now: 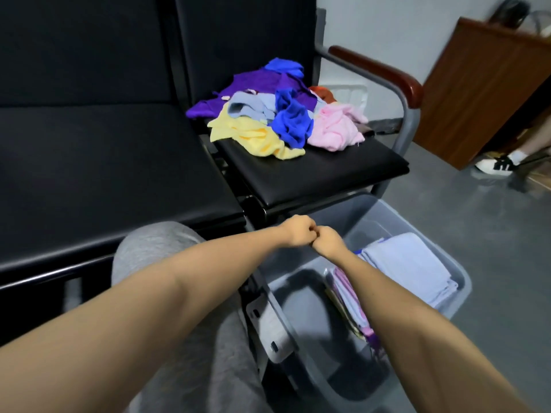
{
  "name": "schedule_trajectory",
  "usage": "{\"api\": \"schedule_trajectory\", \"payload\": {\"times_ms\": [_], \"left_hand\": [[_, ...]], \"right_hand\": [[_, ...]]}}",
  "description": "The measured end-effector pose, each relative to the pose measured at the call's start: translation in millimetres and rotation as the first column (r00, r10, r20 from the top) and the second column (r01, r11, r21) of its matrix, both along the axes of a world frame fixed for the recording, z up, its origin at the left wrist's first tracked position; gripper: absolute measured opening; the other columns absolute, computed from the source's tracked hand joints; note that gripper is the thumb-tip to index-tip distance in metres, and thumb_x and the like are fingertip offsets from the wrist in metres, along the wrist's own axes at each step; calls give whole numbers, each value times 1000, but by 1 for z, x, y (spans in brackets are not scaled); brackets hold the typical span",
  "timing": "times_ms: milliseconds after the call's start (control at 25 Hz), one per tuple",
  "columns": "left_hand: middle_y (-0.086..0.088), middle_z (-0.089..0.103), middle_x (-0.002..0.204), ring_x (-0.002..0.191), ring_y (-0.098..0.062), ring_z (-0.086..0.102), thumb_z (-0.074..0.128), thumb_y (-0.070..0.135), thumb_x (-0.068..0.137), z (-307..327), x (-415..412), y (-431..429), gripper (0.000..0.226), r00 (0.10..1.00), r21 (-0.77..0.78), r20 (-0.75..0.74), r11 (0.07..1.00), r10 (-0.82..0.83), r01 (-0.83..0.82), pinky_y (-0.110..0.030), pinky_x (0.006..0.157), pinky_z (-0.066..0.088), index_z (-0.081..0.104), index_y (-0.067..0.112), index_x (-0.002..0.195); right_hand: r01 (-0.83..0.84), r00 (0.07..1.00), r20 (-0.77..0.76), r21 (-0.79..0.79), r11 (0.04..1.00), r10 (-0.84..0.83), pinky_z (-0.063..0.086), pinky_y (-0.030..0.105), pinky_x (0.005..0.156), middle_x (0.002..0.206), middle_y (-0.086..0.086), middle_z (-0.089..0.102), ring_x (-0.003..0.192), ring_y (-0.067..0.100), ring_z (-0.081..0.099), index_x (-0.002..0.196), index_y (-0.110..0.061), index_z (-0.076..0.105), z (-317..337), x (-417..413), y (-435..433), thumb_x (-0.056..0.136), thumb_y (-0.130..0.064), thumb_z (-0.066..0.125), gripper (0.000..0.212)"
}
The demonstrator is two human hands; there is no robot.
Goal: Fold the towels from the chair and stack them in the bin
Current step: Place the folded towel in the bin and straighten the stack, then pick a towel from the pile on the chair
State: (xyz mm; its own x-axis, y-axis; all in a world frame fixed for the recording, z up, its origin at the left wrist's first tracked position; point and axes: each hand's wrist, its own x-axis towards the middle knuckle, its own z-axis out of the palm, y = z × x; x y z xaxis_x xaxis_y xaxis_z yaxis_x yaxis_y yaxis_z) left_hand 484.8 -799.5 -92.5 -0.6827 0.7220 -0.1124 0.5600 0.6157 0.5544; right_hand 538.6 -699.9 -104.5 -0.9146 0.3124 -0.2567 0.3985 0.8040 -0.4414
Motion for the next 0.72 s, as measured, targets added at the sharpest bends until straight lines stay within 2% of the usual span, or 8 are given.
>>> {"api": "schedule_trajectory", "payload": {"times_ms": [120, 200, 280, 440, 520, 600, 720], "left_hand": [[-12, 69, 106, 98, -23, 61, 52, 12, 89, 41, -17, -3, 24, 988, 249, 65, 956, 140, -152, -28, 84, 45, 69, 7, 105], [-9, 68, 89, 84, -21, 58, 53, 9, 86, 66, -31, -1, 21, 974, 401, 145, 890, 173, -218, -29, 78, 44, 68, 5, 101], [-6, 63, 78, 80, -21, 55, 54, 6, 85, 88, -51, -2, 20, 963, 491, 179, 829, 203, -267, -28, 75, 42, 66, 4, 100], [-14, 63, 115, 109, -26, 57, 53, 5, 86, 113, -110, -23, 28, 936, 405, -8, 857, 353, -319, -30, 91, 42, 60, 1, 113], [-15, 61, 121, 114, -28, 55, 52, 5, 86, 115, -140, -35, 30, 910, 328, -63, 870, 409, -368, -31, 94, 41, 58, 0, 116], [-16, 60, 121, 114, -30, 54, 52, 7, 87, 111, -163, -40, 31, 901, 267, -78, 879, 427, -394, -32, 93, 41, 56, 1, 117], [-17, 60, 122, 115, -30, 54, 50, 5, 87, 101, -182, -33, 31, 890, 266, -44, 864, 454, -428, -31, 93, 39, 56, 1, 117]], "right_hand": [[82, 974, -210, -7, 997, -82, 42, 35, 76, 106, 18, 65, 103, 35, 59, 103, -7, 61, 43, -18, 0, 85, -7, 46, 24], [151, 929, -343, -2, 989, -143, 43, 38, 79, 105, 18, 64, 101, 37, 57, 101, -10, 59, 71, -34, 0, 87, -9, 45, 20], [174, 887, -433, -9, 985, -161, 43, 38, 82, 108, 16, 64, 103, 37, 57, 106, -14, 58, 95, -55, -2, 90, -16, 45, 20], [21, 902, -431, 2, 1000, -18, 43, 36, 85, 114, 14, 63, 106, 33, 57, 115, -15, 55, 117, -115, -7, 90, -16, 47, 27], [-55, 914, -402, 36, 998, 65, 43, 37, 87, 117, 16, 59, 107, 33, 56, 120, -13, 52, 114, -142, -8, 88, -14, 49, 33], [-96, 919, -371, 123, 988, 135, 42, 39, 94, 129, 17, 50, 116, 35, 51, 131, -12, 46, 106, -162, -7, 87, -12, 51, 45], [-62, 940, -318, 203, 977, 125, 34, 39, 104, 147, 15, 32, 129, 35, 38, 146, -14, 28, 96, -192, 3, 89, -16, 51, 61]]}}
